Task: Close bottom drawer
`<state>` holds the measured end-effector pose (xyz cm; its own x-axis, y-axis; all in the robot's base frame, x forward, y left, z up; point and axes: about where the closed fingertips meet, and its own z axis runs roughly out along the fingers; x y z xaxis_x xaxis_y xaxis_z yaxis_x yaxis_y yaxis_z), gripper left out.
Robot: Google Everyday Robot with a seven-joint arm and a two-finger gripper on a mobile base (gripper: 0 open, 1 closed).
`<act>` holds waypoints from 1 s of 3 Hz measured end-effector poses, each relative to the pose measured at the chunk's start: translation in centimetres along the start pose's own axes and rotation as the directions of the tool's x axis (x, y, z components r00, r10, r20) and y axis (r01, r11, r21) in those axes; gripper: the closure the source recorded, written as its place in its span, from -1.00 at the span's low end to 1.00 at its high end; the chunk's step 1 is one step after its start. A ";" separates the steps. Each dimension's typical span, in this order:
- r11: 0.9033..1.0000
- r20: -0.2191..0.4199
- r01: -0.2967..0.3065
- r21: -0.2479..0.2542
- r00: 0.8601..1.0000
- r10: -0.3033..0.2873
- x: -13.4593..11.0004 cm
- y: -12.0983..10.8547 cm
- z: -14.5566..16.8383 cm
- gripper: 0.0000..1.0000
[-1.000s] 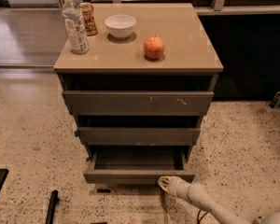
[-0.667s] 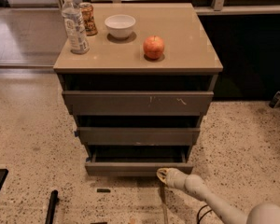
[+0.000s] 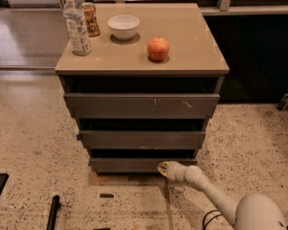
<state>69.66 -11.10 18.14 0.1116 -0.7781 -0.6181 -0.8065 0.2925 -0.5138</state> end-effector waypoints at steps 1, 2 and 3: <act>1.000 -0.010 0.004 -0.006 1.000 -0.004 -0.1 -1.2 1.0 1.00; 0.992 -0.075 0.010 -0.125 0.997 -0.019 0.0 0.1 -0.8 1.00; 0.955 -0.122 -0.071 -0.289 0.992 0.037 0.0 5.1 -4.3 1.00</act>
Offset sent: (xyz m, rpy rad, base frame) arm -0.0473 -0.0012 -0.0023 -0.1431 0.2605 0.0933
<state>63.01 -11.98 18.10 0.0098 -0.8285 -0.5599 -0.9456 0.1743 -0.2746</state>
